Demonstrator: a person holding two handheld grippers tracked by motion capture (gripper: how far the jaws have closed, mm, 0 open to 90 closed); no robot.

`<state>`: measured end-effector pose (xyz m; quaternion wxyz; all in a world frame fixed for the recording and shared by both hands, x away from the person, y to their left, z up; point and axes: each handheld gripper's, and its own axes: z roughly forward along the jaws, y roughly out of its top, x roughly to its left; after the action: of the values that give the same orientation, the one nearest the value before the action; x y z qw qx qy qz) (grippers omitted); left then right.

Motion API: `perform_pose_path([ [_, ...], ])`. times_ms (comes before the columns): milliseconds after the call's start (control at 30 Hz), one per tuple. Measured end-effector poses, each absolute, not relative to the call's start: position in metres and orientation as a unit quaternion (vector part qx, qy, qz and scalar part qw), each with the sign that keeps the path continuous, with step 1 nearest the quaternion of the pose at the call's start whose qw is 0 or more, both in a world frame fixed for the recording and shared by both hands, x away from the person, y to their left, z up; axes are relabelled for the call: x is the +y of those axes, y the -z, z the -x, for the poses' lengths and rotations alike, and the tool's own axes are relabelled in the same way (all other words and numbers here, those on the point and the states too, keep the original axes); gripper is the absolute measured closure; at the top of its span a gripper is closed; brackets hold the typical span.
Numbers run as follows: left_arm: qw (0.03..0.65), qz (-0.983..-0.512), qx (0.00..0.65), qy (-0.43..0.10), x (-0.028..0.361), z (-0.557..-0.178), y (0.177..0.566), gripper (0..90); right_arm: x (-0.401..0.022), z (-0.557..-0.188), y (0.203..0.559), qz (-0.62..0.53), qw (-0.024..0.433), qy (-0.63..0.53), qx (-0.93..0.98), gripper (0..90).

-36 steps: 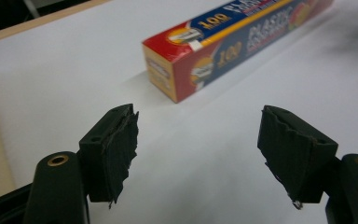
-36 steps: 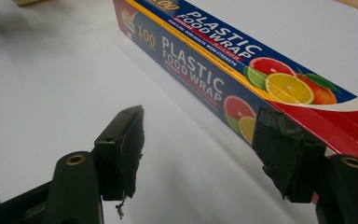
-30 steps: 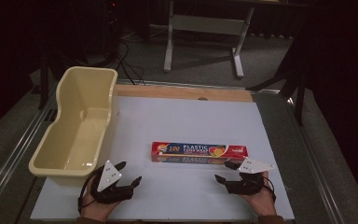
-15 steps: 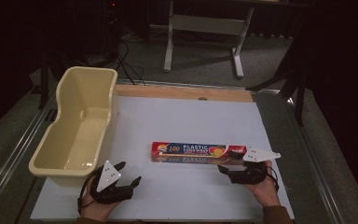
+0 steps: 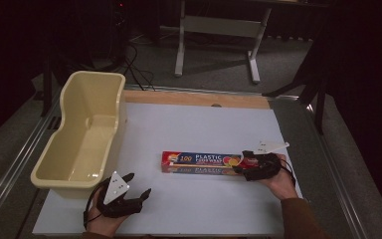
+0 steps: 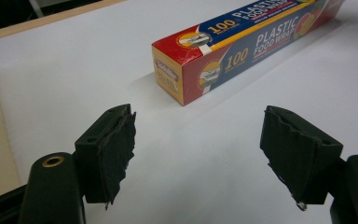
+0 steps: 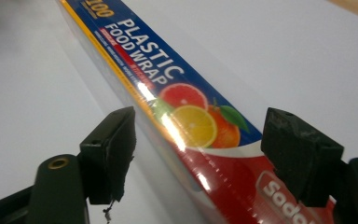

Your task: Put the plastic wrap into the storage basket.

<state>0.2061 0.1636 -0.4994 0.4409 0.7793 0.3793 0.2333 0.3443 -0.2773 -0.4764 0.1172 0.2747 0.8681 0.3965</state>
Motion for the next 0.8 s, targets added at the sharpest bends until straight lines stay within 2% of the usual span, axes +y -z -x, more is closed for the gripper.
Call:
perform_pose_path([
  [67, 0.442, -0.780, 0.378, -0.232, 0.163, -0.206, 0.500, 26.1, -0.275, -0.359, 0.479, -0.267, 0.092, -0.374, 0.884, 21.5],
  [200, 0.439, -0.782, 0.378, -0.230, 0.162, -0.207, 0.500, 26.0, -0.274, -0.370, 0.480, -0.257, 0.080, -0.368, 0.890, 17.4],
  [500, 0.439, -0.783, 0.378, -0.227, 0.162, -0.207, 0.502, 26.1, -0.267, -0.390, 0.484, -0.221, 0.026, -0.324, 0.919, 14.7],
  [633, 0.438, -0.783, 0.378, -0.227, 0.161, -0.207, 0.502, 26.1, -0.266, -0.393, 0.490, -0.216, 0.012, -0.298, 0.930, 14.9],
  [800, 0.438, -0.784, 0.377, -0.226, 0.160, -0.207, 0.502, 26.1, -0.261, -0.390, 0.492, -0.210, 0.026, -0.276, 0.938, 18.2],
])
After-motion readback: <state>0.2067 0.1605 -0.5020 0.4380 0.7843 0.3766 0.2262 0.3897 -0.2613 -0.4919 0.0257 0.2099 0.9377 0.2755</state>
